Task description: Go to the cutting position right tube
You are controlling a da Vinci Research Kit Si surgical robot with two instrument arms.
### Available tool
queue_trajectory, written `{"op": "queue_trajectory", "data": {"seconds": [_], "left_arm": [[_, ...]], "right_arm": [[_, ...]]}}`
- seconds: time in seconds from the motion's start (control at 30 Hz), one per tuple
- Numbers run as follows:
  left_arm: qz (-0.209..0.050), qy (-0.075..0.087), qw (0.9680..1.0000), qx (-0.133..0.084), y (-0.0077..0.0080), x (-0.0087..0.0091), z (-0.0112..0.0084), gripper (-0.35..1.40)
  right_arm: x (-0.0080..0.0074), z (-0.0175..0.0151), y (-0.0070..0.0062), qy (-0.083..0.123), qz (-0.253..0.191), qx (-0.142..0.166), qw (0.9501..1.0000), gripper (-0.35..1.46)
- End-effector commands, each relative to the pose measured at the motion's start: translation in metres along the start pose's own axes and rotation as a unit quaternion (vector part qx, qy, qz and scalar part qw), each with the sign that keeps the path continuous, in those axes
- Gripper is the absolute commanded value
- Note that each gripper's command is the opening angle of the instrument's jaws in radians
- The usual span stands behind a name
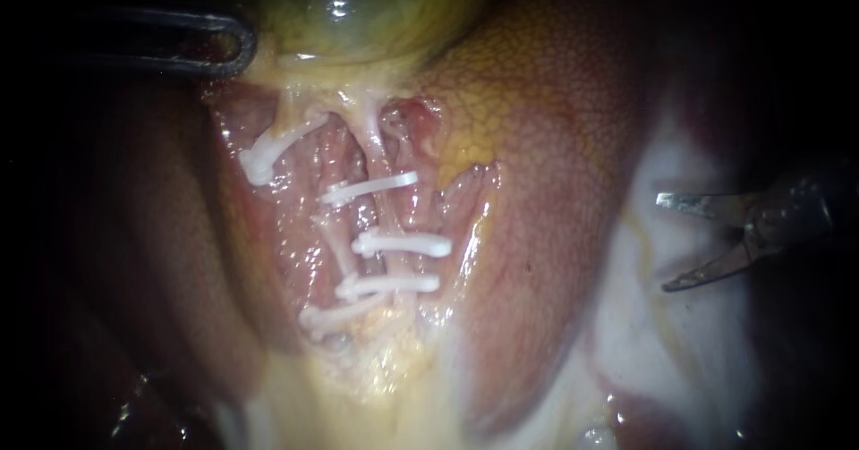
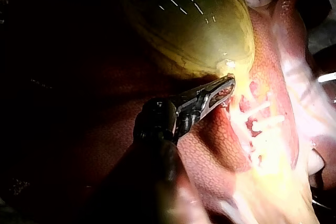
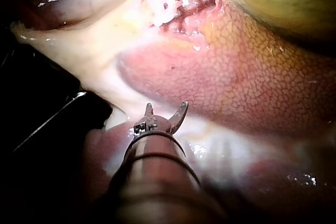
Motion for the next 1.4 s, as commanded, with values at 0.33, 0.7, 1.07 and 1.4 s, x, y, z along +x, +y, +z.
{"op": "queue_trajectory", "data": {"seconds": [0.33, 0.7, 1.07, 1.4], "left_arm": [[0.0, 0.0, 1.0, -0.001, -0.0002, 0.0, 0.0001, -0.35], [-0.001, -0.001, 1.0, -0.002, -0.0004, 0.0, 0.0003, -0.35], [-0.001, -0.001, 1.0, -0.003, -0.0008, -0.0001, 0.0005, -0.35], [-0.002, -0.002, 1.0, -0.005, -0.001, -0.0001, 0.0006, -0.35]], "right_arm": [[0.0023, 0.0004, 0.0004, 0.078, 0.051, 0.04, 0.9949, 1.3], [0.0051, 0.0021, 0.0008, 0.157, 0.128, 0.094, 0.9748, 1.3], [0.0076, 0.0045, 0.0014, 0.208, 0.231, 0.153, 0.938, 1.23], [0.0087, 0.0079, 0.002, 0.215, 0.274, 0.19, 0.9179, 1.21]]}}
